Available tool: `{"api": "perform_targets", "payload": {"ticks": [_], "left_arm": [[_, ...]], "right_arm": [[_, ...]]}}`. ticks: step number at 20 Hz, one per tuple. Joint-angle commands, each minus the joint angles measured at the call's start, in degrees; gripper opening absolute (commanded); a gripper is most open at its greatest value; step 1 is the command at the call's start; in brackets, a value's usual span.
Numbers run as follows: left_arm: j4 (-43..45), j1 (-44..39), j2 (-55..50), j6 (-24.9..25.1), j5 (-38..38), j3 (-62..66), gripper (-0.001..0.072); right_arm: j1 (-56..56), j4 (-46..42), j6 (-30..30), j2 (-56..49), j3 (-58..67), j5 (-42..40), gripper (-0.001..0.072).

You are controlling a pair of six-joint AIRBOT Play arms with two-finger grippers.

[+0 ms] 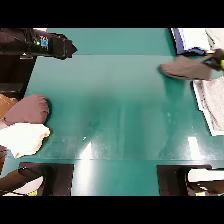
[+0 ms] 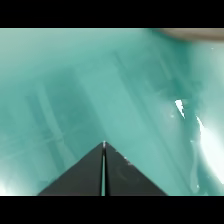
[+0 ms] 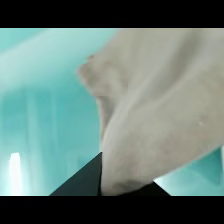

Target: Fold the shirts.

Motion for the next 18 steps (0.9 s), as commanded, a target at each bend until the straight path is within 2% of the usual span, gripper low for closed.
{"api": "perform_targets", "payload": {"ticks": [1,7,10,14,18], "left_arm": [[-0.46,-0.46,-0.02,-0.31,0.79,-0.02,0.0027],[-0.61,-0.46,-0.02,-0.48,0.70,-0.02,0.0027],[-0.66,-0.46,-0.02,-0.46,0.66,-0.02,0.0027],[-0.63,-0.46,-0.02,-0.44,-0.20,-0.02,0.0027],[-0.63,-0.46,-0.02,-0.26,-1.49,-0.02,0.0027]], "right_arm": [[-9.38,-0.02,0.33,1.31,0.04,-1.31,0.0019],[-11.82,4.04,-0.33,1.29,1.31,-10.80,0.0019],[-11.08,3.87,-0.76,1.29,7.76,-11.82,0.0019],[-12.39,3.48,-0.74,1.31,15.56,-3.96,0.0019],[-15.34,2.54,-0.72,2.05,15.63,5.77,0.0018]]}}
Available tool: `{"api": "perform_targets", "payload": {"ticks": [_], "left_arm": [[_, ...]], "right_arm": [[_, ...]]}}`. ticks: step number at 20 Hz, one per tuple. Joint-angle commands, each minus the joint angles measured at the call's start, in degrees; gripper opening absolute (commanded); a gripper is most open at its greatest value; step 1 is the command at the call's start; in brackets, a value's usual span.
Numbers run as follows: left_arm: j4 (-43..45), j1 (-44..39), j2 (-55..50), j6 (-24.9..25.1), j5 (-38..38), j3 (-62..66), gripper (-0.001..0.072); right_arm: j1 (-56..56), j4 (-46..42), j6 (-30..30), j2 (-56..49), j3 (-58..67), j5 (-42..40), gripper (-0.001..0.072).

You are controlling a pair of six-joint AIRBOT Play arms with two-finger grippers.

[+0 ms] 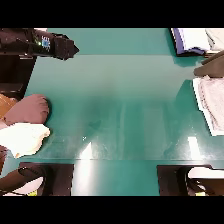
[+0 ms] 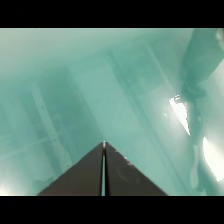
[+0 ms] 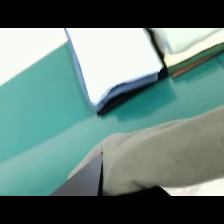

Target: Fold the shirts.

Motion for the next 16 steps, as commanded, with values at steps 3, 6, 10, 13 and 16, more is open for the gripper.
{"api": "perform_targets", "payload": {"ticks": [3,6,10,13,16], "left_arm": [[0.02,-0.02,-0.02,0.17,-2.10,-0.02,0.0027],[0.02,-0.02,-0.02,0.20,-2.71,-0.02,0.0027],[0.02,-0.02,-0.02,0.22,-2.69,-0.02,0.0028],[0.02,-0.02,-0.02,0.24,-2.73,-0.02,0.0028],[0.02,-0.02,-0.02,0.24,-3.21,-0.02,0.0028]], "right_arm": [[-3.13,-8.15,-0.02,4.74,-5.07,10.08,0.0018],[-4.98,-15.08,0.04,10.40,-14.84,11.93,0.0019],[-9.29,-19.15,0.04,16.72,-28.15,13.44,0.0020],[-12.07,-22.47,0.04,19.74,-35.10,13.90,0.0143],[-14.51,-20.33,0.04,22.12,-38.60,13.33,0.0655]]}}
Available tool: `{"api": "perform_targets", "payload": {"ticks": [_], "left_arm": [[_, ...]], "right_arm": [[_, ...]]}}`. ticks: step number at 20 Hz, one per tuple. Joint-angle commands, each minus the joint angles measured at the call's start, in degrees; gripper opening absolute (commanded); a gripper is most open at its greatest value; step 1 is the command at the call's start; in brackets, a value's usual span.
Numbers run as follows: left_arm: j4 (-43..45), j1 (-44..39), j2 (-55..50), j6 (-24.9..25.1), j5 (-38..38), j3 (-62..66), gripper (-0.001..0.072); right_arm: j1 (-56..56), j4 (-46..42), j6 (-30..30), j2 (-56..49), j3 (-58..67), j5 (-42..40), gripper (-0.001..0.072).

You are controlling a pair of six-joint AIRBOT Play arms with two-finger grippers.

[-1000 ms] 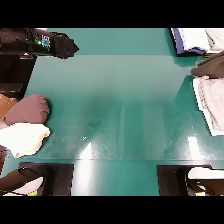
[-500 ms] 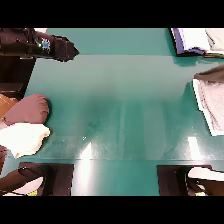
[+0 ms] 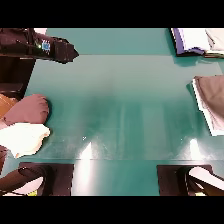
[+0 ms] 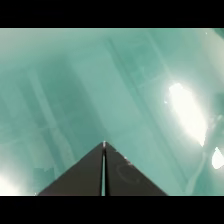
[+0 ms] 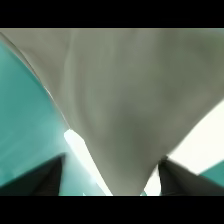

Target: Fold the shirts.

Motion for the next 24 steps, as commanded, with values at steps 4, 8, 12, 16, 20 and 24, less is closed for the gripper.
{"api": "perform_targets", "payload": {"ticks": [4,8,12,16,20,24], "left_arm": [[-0.02,-0.02,-0.02,-0.02,-0.15,-0.02,0.0028],[0.28,0.00,0.00,-0.02,1.16,0.00,0.0028],[0.20,0.00,0.00,-0.02,1.33,0.00,0.0028],[0.17,0.00,0.00,-0.02,1.33,0.00,0.0028],[0.17,0.00,0.00,-0.04,1.33,0.00,0.0028],[0.17,0.00,0.00,-0.04,1.33,0.00,0.0028]], "right_arm": [[2.12,12.26,-0.15,6.95,-4.13,-3.56,0.0655],[16.81,16.28,-0.15,9.77,-4.13,-7.65,0.0654],[33.33,16.22,-0.15,8.39,-4.13,-8.57,0.0565],[44.81,16.20,-0.15,5.90,-4.13,-8.87,0.0059],[48.57,16.24,-0.15,5.42,-4.13,-8.87,0.0020],[48.59,16.22,-0.13,5.42,-4.13,-8.70,0.0020]]}}
